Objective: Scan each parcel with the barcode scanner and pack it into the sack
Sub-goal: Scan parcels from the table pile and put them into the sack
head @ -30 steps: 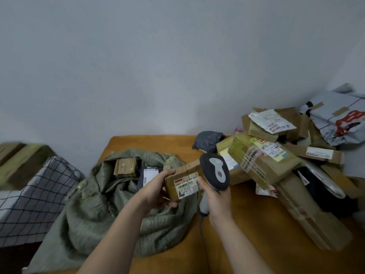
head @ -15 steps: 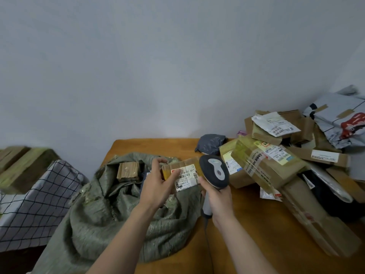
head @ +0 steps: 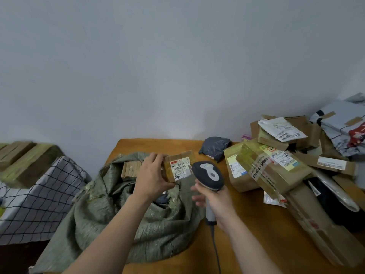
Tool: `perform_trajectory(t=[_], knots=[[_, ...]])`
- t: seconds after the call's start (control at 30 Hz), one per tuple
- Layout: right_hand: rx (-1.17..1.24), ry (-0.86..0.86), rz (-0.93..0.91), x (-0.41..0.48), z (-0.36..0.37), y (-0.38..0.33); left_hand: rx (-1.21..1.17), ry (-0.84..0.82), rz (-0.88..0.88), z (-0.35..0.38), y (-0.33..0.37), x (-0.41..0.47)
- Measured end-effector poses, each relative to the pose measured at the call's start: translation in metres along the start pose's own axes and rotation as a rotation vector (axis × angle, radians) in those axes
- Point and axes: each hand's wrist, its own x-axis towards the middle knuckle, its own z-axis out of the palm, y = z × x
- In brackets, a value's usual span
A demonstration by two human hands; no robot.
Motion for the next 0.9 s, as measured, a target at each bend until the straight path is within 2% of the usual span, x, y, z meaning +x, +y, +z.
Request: perform_trajectory(t=[0.1,0.23,0.8,0.9], knots=[[-0.131,-0.112,-0.009,-0.004,0.006,0.004,0.078,0.074,0.014,-0.001,-0.012,0.006],[-0.19,-0.175,0.001,-0.006,0.018,0.009,0.128,0.141,0.024,0.0,-0.02,0.006],[-0.202,-0.156,-0.013,-0.004,0.027,0.008,0.114,0.102,0.0,0.005,-0.031,0.014],[-0.196,-0.161,-0.011,-0.003,0.027,0.007,0.005,0.07,-0.068,0.004,-0.028,0.013]])
